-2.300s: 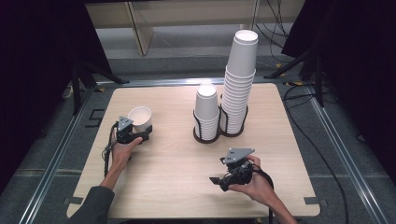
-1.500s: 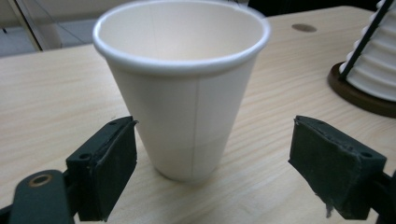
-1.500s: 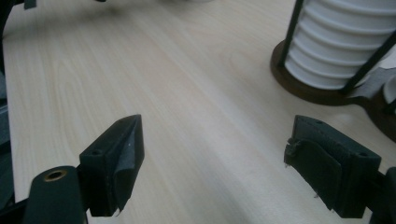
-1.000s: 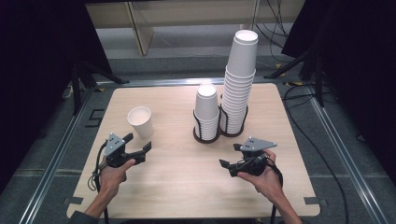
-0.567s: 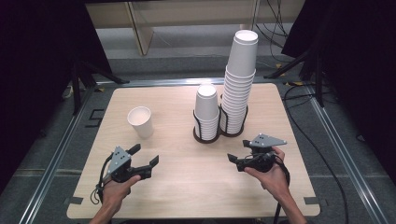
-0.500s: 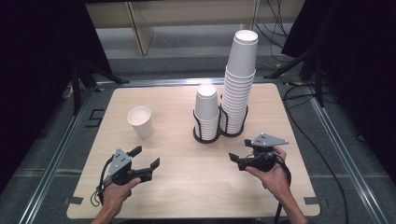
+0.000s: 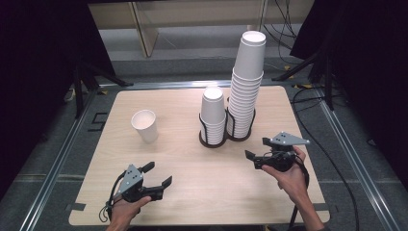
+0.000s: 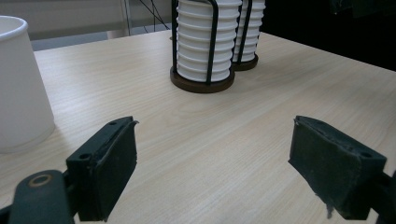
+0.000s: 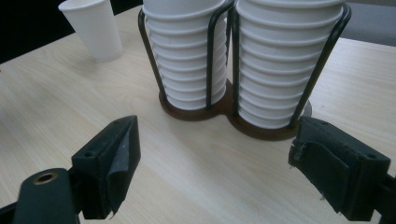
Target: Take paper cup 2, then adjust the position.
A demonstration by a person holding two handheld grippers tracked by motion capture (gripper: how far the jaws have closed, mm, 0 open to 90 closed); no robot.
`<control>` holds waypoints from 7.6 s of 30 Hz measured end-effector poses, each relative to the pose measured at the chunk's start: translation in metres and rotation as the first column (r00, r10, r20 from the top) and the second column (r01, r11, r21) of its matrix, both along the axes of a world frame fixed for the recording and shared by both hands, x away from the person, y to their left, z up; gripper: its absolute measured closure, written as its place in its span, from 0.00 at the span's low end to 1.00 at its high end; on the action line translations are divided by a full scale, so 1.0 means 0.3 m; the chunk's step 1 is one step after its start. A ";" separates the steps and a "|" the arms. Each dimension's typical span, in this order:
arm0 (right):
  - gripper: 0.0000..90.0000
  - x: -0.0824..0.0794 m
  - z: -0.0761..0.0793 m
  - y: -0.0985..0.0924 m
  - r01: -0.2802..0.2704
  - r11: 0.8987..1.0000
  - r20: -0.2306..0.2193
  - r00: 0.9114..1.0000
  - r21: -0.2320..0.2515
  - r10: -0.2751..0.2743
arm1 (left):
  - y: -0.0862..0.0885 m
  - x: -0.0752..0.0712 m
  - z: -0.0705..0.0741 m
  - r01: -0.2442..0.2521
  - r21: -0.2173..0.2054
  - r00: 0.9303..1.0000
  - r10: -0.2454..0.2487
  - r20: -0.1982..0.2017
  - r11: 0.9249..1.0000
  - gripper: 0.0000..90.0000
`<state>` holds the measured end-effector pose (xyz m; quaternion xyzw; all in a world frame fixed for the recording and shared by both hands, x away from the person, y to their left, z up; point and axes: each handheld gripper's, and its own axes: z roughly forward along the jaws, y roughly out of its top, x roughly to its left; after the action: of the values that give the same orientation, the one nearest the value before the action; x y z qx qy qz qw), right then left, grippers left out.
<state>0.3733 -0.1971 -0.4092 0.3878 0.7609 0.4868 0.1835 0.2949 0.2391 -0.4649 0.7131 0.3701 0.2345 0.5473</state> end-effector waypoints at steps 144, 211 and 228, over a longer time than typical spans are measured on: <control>0.19 0.010 0.511 -0.014 -0.009 0.997 0.225 0.974 0.079 -0.009 | -0.017 0.016 -0.021 0.042 0.040 0.999 -0.041 -0.009 0.998 0.16; 0.19 0.012 0.028 0.417 -0.320 0.939 0.098 0.946 0.123 0.309 | -0.026 0.012 -0.018 0.079 0.002 0.996 -0.079 0.040 0.997 0.16; 0.19 -0.003 -0.009 0.499 -0.371 0.922 0.081 0.928 0.114 0.363 | -0.031 0.010 -0.020 0.108 -0.030 0.994 -0.107 0.024 0.994 0.16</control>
<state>0.3723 -0.0474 -0.4118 0.2349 0.7817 0.5712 0.0863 0.2979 0.2298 -0.4709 0.7208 0.3285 0.2070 0.5742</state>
